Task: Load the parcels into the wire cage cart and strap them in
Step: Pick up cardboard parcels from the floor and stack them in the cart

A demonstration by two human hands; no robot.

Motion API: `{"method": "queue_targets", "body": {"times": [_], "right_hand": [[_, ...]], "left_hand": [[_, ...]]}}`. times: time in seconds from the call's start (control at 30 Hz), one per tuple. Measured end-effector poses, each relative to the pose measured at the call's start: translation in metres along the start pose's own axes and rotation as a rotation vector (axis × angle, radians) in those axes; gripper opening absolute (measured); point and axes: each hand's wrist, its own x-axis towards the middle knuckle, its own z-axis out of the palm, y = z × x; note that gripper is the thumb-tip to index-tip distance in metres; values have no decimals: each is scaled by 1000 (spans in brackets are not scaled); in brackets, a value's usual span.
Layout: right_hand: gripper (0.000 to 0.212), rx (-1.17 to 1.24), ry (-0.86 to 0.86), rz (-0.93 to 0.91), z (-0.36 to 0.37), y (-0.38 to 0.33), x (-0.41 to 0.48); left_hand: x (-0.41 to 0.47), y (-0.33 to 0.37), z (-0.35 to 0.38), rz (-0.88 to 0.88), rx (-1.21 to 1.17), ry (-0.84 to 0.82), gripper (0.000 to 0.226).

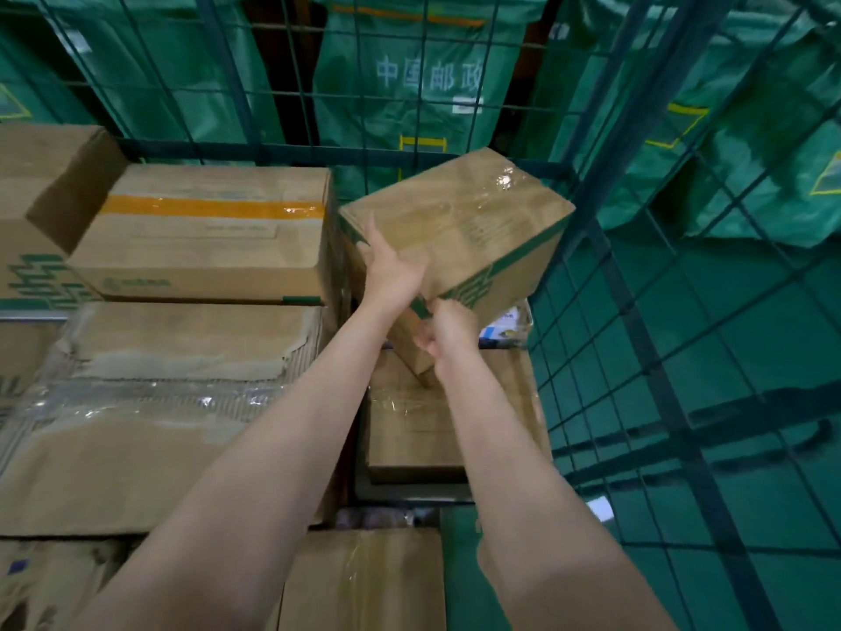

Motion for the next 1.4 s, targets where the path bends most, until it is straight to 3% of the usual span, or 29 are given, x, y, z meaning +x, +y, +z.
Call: {"method": "queue_targets", "body": {"times": [0.07, 0.17, 0.23, 0.33, 0.53, 0.67, 0.83, 1.1, 1.3, 1.4], "right_hand": [[15, -121, -15, -17, 1, -5, 12], [17, -371, 10, -67, -7, -14, 27], [28, -437, 128, -186, -22, -29, 44], [52, -447, 311, -303, -53, -60, 76], [85, -381, 346, -285, -85, -98, 122], [76, -461, 190, -249, -100, -98, 137], [61, -487, 348, -326, -104, -86, 139], [52, -481, 325, -339, -96, -79, 134], [44, -628, 319, -336, -99, -79, 123], [48, -678, 346, -330, -98, -79, 107]], "left_hand": [[6, -2, 2, -203, 29, 96, 98], [1, -7, 6, -461, -79, -69, 104], [6, -15, 9, -425, -179, -91, 99], [20, -20, 0, -318, -203, -6, 74], [46, -22, -14, -216, 44, 72, 58], [58, -18, -12, -176, 130, 98, 62], [68, -18, -18, -64, 196, 143, 62], [68, -15, -24, -1, 387, 163, 63], [47, -14, -19, 41, 514, 166, 45], [35, -7, -21, 44, 583, 108, 61]]}}
